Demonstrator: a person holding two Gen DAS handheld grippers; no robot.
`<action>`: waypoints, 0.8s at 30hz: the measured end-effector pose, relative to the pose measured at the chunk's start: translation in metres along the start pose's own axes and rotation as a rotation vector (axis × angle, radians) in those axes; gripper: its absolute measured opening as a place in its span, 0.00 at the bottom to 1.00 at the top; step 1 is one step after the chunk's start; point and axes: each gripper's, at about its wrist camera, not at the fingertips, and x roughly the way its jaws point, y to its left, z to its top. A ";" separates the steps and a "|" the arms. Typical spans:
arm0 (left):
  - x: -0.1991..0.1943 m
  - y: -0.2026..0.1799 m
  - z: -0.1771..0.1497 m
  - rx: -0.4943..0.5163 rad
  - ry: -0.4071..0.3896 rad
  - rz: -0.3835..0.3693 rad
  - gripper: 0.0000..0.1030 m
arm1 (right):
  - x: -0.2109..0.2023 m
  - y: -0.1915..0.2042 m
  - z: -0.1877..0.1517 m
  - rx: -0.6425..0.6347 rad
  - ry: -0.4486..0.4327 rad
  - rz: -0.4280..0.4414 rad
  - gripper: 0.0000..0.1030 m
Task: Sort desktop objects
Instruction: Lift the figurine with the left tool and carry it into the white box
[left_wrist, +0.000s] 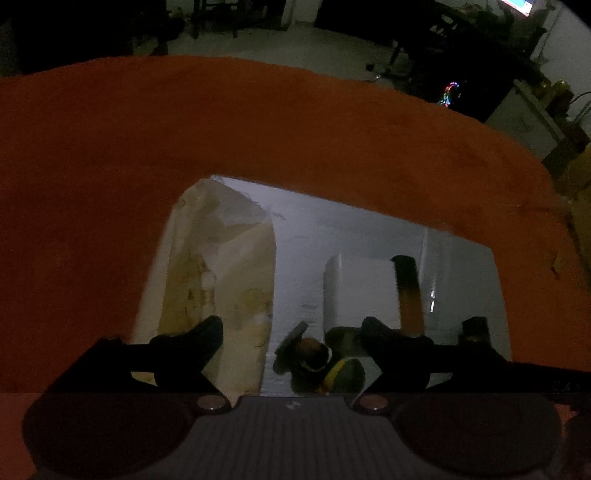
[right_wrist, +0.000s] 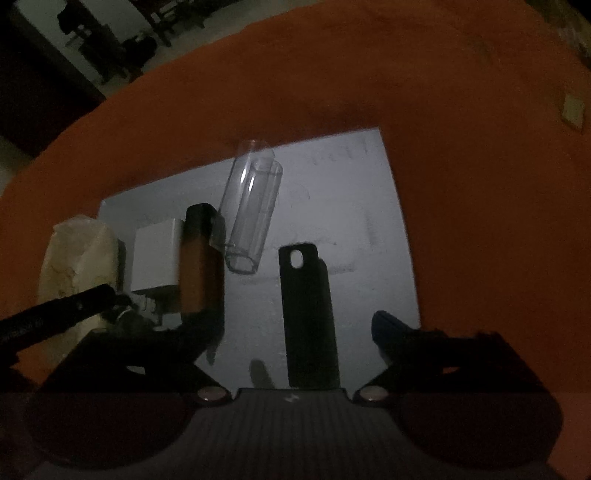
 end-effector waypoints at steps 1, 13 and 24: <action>0.001 -0.001 -0.001 0.006 0.004 0.002 0.80 | 0.002 0.003 -0.001 -0.020 -0.002 -0.018 0.91; 0.011 -0.020 -0.012 0.088 0.049 -0.021 0.74 | 0.005 0.026 -0.011 -0.122 -0.047 -0.118 0.27; 0.016 -0.028 -0.018 0.081 -0.004 -0.020 0.52 | -0.061 0.010 -0.018 0.033 -0.228 0.075 0.27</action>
